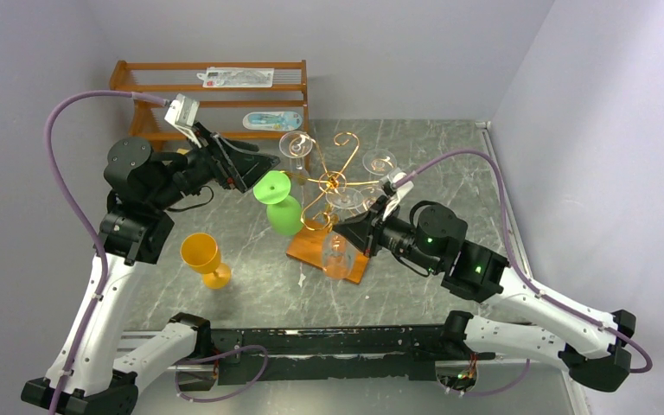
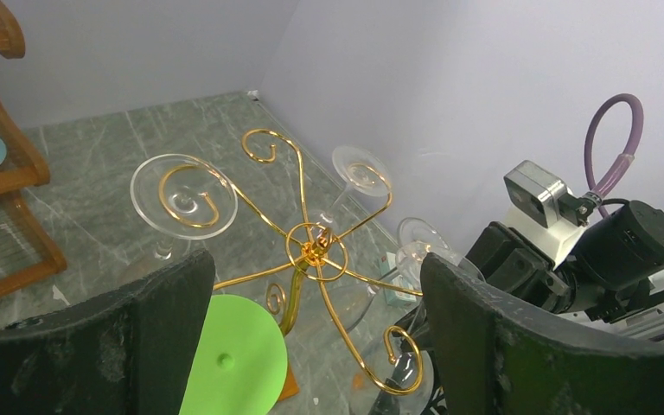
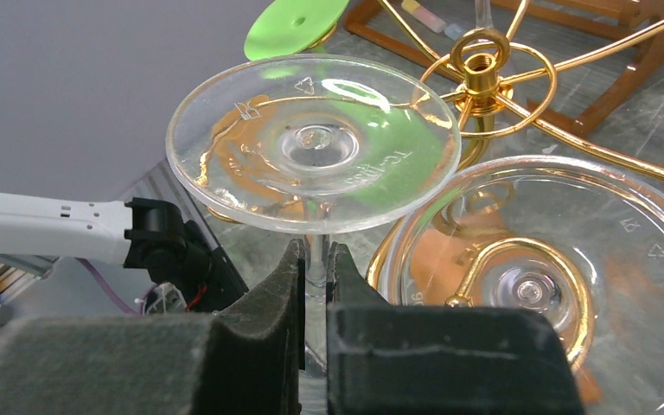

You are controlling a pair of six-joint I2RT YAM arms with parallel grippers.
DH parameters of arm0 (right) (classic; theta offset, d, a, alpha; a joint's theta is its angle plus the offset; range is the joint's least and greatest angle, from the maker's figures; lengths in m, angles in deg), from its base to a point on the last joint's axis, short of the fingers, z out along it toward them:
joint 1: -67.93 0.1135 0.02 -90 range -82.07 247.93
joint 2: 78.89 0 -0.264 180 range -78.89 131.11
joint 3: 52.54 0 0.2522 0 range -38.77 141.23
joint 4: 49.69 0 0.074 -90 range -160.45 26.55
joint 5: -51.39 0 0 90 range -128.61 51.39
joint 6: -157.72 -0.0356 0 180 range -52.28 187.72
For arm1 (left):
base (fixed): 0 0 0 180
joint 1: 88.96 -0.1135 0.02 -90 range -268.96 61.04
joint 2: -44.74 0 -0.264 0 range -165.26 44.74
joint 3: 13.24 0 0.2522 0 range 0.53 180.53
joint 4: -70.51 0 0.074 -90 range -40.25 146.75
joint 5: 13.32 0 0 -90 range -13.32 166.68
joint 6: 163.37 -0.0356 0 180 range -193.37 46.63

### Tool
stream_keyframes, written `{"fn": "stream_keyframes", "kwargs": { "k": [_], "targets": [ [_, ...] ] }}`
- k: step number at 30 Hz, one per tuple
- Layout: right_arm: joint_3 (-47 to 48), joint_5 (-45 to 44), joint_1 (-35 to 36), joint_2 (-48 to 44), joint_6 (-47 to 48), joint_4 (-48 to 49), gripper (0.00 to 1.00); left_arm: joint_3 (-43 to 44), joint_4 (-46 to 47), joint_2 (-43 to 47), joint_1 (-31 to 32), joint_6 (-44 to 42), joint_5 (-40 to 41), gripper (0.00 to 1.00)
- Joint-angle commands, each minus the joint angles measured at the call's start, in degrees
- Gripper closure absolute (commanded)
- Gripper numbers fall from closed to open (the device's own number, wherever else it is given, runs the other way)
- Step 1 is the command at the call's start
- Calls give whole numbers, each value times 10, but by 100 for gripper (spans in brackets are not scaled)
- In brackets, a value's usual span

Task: Place the wine glass upside down on the wine glass rack

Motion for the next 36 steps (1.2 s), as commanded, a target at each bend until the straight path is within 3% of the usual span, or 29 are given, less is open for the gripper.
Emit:
{"fn": "stream_keyframes", "kwargs": {
  "k": [1, 13, 20, 27, 36],
  "targets": [
    [-1, -25, 15, -8, 1, 15, 100, 12, -17, 2, -2, -7, 4, 8],
    [21, -72, 73, 13, 80, -1, 100, 19, -29, -2, -2, -18, 19, 8],
    [18, -161, 95, 20, 88, 9, 100, 21, -32, -5, -2, -20, 29, 8],
    [18, -177, 108, 34, 91, 24, 100, 20, -23, -13, -2, -15, 28, 8],
    [24, -261, 154, 63, 100, 47, 100, 18, -20, -20, -2, -15, 33, 8]
  ]
}}
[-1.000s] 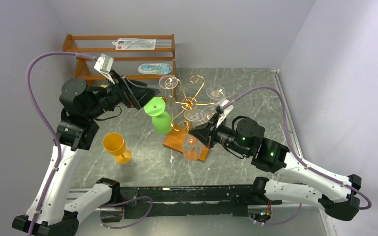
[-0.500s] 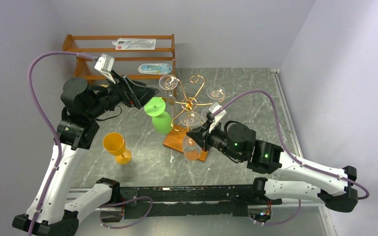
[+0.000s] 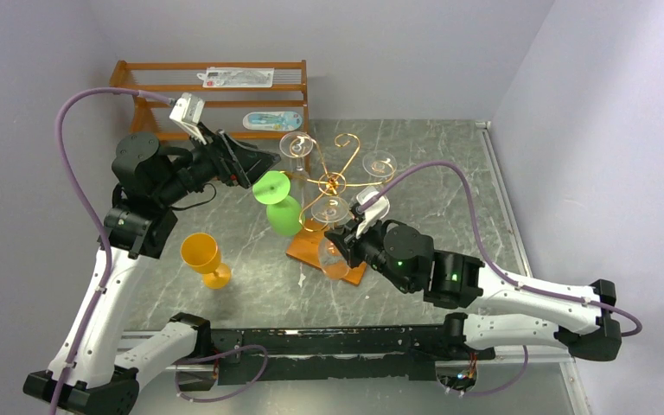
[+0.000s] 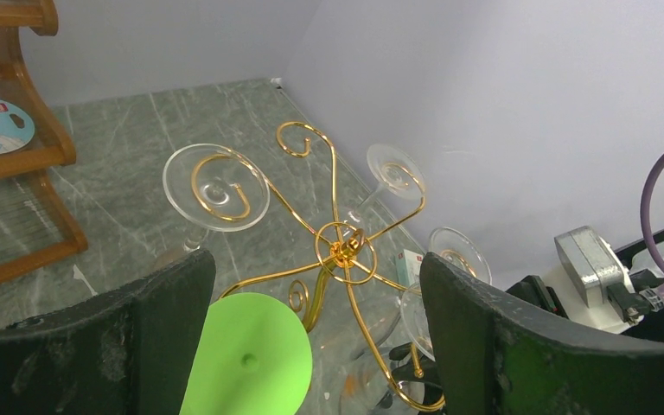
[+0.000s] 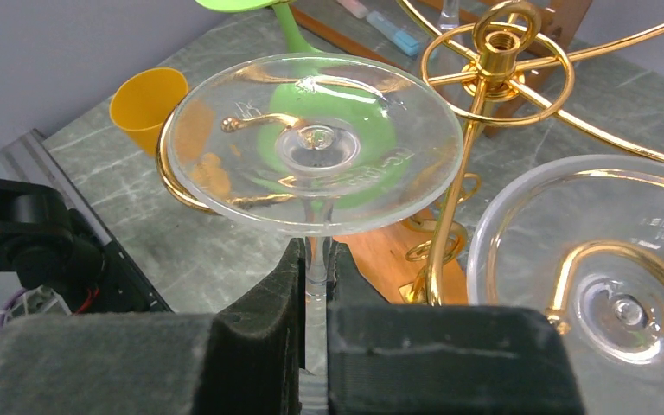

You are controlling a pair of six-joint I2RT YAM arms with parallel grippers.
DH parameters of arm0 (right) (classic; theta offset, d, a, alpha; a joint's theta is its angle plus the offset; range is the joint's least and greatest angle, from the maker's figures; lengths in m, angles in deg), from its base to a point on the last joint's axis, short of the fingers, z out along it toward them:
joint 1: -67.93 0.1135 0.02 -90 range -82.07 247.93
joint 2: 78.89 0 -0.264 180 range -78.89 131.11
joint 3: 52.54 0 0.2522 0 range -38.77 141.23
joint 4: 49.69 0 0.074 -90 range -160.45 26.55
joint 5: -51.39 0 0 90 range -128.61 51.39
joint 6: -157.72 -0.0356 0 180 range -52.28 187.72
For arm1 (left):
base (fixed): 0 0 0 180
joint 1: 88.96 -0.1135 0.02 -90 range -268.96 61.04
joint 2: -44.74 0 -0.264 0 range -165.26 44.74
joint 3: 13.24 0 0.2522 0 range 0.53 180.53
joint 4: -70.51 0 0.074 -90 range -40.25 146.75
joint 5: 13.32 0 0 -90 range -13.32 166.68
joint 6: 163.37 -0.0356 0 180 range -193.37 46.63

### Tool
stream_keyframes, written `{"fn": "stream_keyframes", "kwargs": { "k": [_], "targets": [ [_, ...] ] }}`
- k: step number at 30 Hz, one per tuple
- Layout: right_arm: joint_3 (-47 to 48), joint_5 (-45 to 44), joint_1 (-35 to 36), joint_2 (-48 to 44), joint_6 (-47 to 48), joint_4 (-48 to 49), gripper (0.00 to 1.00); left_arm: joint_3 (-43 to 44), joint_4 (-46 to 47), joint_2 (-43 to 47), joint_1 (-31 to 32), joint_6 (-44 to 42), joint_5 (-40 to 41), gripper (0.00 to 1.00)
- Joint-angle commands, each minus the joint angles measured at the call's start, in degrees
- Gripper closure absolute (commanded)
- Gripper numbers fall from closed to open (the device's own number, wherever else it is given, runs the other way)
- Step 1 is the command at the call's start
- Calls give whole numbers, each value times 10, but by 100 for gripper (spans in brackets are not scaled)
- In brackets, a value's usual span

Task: Place the wine glass upside down on the wine glass rack

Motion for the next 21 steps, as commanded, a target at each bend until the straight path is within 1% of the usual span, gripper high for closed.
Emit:
{"fn": "stream_keyframes", "kwargs": {
  "k": [1, 15, 18, 21],
  "targets": [
    [19, -49, 18, 4, 9, 42, 100, 17, 1, -4, -2, -3, 6, 8],
    [42, -77, 28, 48, -11, 59, 100, 12, -3, 0, -2, -11, 15, 8],
    [43, -60, 29, 50, 0, 61, 100, 14, -7, 1, -2, -14, 18, 8],
    [38, -10, 29, 45, 27, 70, 100, 12, -8, 2, -2, -15, 20, 8]
  ]
}}
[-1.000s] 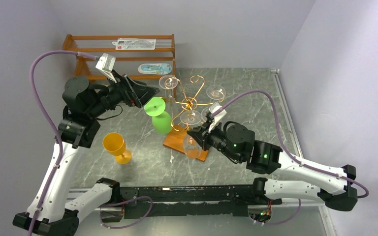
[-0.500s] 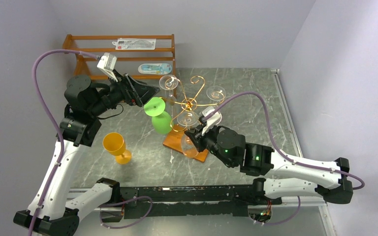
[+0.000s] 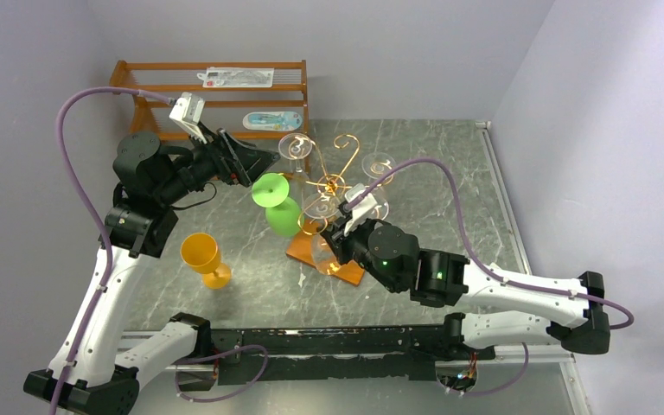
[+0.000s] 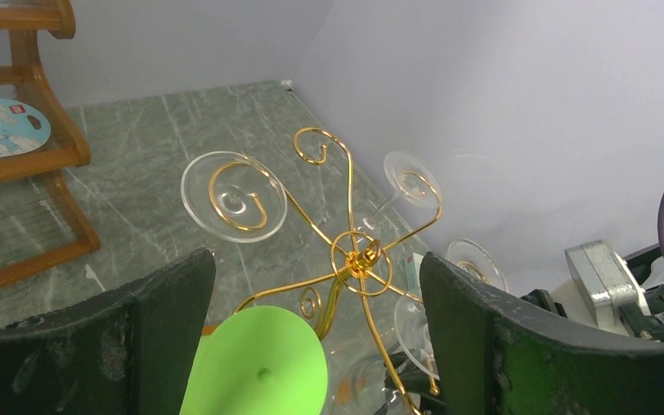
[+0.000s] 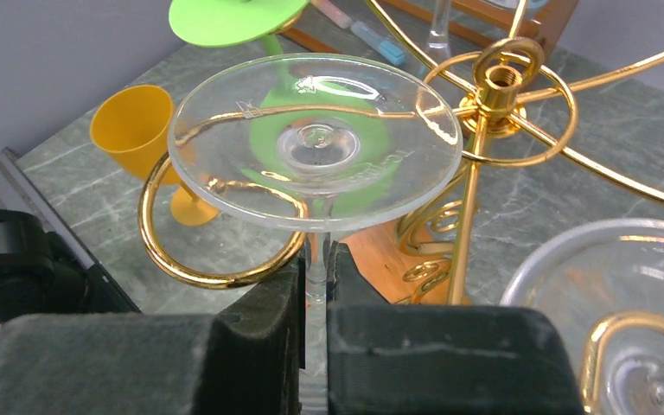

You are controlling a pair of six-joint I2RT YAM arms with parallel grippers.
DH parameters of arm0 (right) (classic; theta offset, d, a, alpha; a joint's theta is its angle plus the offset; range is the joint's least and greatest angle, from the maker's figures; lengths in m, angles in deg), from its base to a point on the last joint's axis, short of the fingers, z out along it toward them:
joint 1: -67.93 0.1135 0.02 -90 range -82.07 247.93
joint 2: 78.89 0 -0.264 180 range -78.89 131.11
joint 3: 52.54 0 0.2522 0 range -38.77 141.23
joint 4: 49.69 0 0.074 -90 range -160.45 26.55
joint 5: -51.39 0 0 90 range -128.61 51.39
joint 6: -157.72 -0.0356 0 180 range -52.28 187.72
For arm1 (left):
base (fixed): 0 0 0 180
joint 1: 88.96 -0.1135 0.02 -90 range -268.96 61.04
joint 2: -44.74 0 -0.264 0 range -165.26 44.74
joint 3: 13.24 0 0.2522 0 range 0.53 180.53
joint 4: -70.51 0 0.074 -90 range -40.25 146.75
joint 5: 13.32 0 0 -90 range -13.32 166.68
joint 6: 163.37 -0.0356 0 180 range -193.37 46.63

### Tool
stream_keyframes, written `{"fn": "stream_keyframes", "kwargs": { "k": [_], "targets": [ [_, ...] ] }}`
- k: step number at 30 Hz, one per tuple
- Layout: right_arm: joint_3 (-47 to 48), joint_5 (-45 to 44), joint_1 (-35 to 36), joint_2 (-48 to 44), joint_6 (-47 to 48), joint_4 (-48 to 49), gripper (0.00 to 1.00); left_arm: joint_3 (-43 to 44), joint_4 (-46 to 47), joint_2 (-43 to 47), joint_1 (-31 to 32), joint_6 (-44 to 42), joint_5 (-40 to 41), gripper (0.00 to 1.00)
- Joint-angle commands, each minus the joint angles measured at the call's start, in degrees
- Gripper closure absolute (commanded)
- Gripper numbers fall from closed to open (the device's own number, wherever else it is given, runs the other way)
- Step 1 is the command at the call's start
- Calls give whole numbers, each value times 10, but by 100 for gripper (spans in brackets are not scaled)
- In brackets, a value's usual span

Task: Place the wine glass upside down on the wine glass rack

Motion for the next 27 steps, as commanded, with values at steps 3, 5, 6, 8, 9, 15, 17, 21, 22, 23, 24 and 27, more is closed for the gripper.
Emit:
{"fn": "stream_keyframes", "kwargs": {
  "k": [3, 5, 6, 8, 9, 15, 17, 21, 22, 23, 24, 27],
  "targets": [
    [28, 61, 9, 1, 34, 32, 100, 12, -6, 5, -2, -7, 7, 8],
    [37, 51, 9, 10, 29, 22, 100, 14, -6, 5, -2, -5, 5, 8],
    [40, 46, 9, 13, 25, 22, 100, 14, -6, 5, -2, -5, 5, 8],
    [45, 30, 9, 18, 17, 22, 100, 14, -7, 5, -2, -4, 7, 8],
    [47, 21, 9, 20, 12, 21, 100, 14, -7, 6, -2, -5, 7, 8],
    [50, 29, 9, 23, 20, 30, 100, 14, -12, 6, -2, -8, 8, 8],
    [54, 46, 9, 25, 23, 29, 100, 14, -12, 6, -2, -8, 8, 8],
    [66, 37, 9, 39, 18, 13, 100, 12, -8, 6, -2, -6, 8, 8],
    [67, 33, 9, 41, 16, 10, 100, 11, -8, 6, -2, -5, 8, 8],
    [70, 24, 9, 45, 13, 8, 100, 11, -8, 6, -2, -5, 8, 8],
    [72, 18, 9, 47, 9, 5, 100, 11, -8, 6, -2, -6, 8, 8],
    [76, 2, 9, 48, 8, 3, 100, 11, -10, 6, -2, -7, 9, 8]
  ]
}}
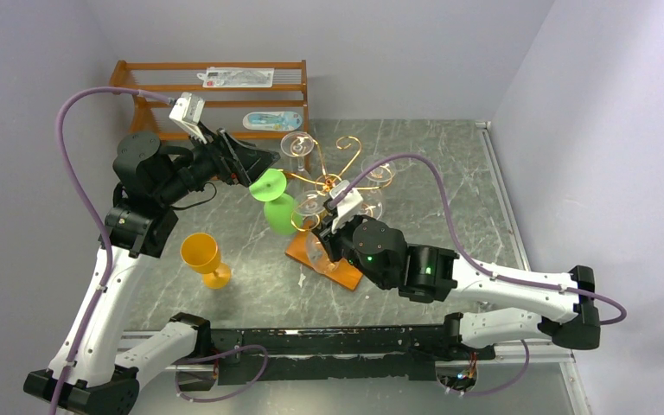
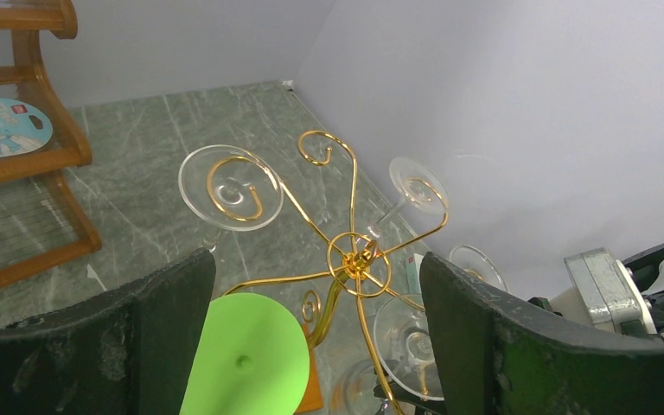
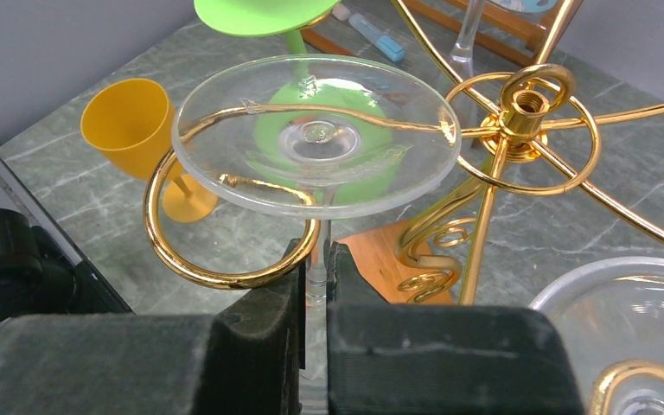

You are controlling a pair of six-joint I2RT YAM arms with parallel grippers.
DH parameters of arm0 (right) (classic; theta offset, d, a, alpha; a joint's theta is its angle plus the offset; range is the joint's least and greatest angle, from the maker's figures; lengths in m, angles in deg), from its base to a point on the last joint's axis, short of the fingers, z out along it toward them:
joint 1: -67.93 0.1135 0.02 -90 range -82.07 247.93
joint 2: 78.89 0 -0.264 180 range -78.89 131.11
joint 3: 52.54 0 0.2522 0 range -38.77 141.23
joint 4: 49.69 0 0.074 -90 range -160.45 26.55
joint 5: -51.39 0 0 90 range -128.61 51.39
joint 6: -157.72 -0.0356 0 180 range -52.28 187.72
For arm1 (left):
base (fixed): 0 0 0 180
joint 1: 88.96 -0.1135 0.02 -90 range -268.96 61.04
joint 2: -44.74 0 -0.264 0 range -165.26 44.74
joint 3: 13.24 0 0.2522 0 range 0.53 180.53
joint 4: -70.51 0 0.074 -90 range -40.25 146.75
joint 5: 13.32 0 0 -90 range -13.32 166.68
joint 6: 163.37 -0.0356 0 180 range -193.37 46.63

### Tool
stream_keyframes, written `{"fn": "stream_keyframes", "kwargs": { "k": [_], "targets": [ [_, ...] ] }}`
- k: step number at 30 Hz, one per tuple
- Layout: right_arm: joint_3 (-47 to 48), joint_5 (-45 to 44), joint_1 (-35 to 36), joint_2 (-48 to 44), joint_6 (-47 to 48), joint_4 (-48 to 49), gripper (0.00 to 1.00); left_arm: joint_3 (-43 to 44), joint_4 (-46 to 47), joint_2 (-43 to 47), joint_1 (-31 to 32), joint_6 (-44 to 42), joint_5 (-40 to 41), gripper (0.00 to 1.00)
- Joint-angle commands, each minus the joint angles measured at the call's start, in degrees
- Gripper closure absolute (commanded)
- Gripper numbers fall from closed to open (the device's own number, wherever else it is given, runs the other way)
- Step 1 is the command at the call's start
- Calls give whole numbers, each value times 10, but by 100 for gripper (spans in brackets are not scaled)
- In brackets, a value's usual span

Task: Place the wine glass upside down on the wine glass rack

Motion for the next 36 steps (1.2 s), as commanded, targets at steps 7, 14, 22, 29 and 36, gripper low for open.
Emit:
{"fn": "stream_keyframes", "kwargs": {
  "k": [7, 14, 22, 29, 36],
  "targets": [
    [-6, 68, 6, -25, 34, 57, 99, 12, -19, 6, -2, -7, 3, 8],
    [-63, 143, 6, -66, 67, 117, 99, 12, -21, 10, -2, -7, 5, 8],
    [-82, 169, 6, -83, 69, 150, 99, 11, -18, 9, -2, -1, 2, 8],
    [-100, 155, 7, -106, 70, 167, 100, 13, -19, 7, -2, -2, 2, 8],
    [-111, 114, 6, -123, 52, 150, 100, 14, -24, 9, -2, -6, 10, 8]
  ]
}}
